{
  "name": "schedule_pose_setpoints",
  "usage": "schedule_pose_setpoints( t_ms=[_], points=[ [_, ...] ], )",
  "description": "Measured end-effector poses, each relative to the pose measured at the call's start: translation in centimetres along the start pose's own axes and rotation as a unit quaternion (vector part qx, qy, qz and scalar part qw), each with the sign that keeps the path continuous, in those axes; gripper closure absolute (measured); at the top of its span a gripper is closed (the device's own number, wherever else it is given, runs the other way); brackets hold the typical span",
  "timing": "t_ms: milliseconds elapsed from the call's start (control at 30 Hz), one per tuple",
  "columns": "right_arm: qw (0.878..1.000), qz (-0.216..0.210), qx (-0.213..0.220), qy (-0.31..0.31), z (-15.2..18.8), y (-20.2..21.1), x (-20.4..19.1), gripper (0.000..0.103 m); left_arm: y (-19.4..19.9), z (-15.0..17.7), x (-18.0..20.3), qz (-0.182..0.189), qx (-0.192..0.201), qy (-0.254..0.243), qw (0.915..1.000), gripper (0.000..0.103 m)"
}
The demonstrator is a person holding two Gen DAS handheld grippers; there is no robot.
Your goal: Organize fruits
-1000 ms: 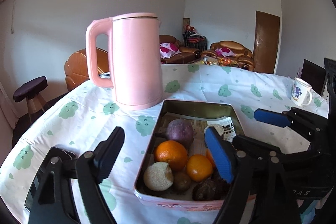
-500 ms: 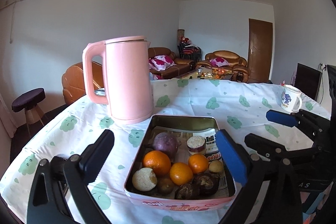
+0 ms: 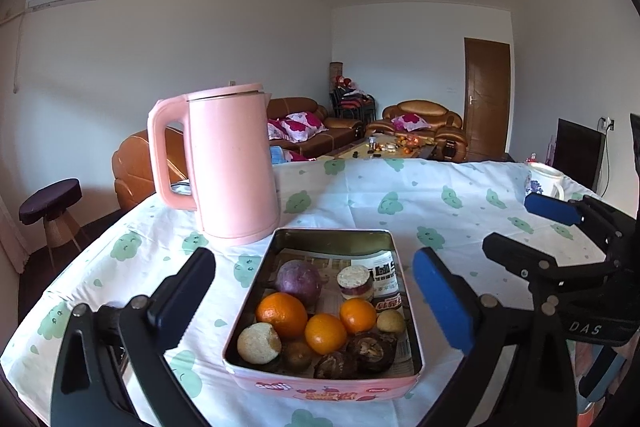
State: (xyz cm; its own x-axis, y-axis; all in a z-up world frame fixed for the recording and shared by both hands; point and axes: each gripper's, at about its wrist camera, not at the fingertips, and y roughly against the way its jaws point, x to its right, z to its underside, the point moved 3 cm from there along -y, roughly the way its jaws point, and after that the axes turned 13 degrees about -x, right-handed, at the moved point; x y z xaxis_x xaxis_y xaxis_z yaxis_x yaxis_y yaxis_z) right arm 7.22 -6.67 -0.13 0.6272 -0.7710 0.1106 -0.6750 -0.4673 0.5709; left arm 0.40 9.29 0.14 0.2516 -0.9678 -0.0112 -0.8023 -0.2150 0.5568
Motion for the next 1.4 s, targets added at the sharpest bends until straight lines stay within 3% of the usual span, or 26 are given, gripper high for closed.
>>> schedule_pose_setpoints(
  t_ms=[1400],
  points=[
    [1.0, 0.007, 0.006, -0.022, 0.9, 1.4, 1.6, 0.023, 0.7, -0.1, 1.6, 0.003, 0.007, -0.018, 0.9998, 0.0]
  ],
)
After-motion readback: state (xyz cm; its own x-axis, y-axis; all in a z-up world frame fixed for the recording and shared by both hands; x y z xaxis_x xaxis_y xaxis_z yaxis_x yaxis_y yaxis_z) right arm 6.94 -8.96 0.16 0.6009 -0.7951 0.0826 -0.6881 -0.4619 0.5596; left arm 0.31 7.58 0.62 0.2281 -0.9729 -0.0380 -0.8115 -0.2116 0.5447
